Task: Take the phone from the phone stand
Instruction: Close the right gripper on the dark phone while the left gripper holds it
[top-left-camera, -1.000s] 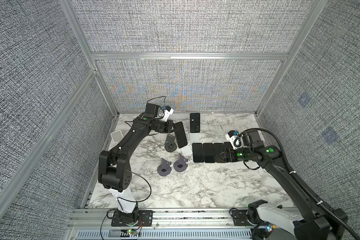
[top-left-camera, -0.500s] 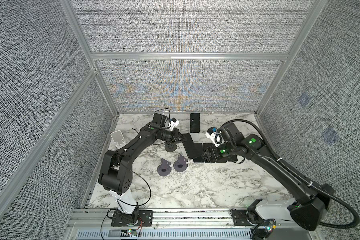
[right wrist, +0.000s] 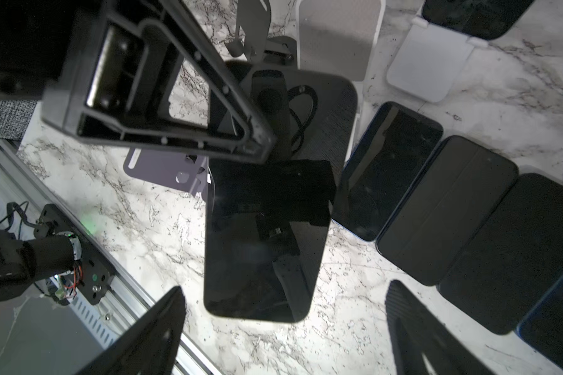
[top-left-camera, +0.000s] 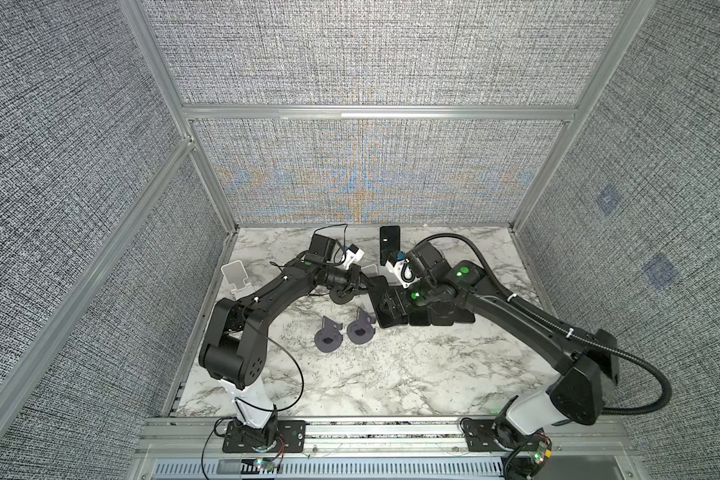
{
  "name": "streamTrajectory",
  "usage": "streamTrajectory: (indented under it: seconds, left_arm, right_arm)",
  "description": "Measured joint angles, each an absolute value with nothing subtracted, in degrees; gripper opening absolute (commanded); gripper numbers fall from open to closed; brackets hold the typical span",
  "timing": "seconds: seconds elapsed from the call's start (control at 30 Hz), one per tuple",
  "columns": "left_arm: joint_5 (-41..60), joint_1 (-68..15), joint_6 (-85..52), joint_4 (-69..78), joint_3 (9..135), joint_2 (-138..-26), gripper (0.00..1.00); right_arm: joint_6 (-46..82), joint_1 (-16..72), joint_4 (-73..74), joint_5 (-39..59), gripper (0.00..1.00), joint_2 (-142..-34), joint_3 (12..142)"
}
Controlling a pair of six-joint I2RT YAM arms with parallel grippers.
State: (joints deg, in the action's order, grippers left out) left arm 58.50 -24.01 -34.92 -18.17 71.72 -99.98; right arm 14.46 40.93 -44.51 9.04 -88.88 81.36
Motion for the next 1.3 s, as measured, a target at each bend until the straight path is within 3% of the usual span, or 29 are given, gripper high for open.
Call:
streamTrajectory:
  seconds: [0.53,0.7,1.3]
  left_arm:
    - [58.7,-24.67,-35.16,-16.82,71.35,-99.61,0.0]
    - [58.87,-24.77,-35.16,-16.8,71.35,-99.61,0.0]
    - [58.67,-25.08,-35.11,-16.71,71.35,-99.61,0.0]
  right_arm:
    - [16.95,42.04,-39.22,11.27,0.85,-92.82,79.68]
    - [17.15,42.0,-38.35,11.27,0.76,-93.67,79.72]
    - [19.51,41.91,-37.63,10.96,0.59,-94.59,79.5]
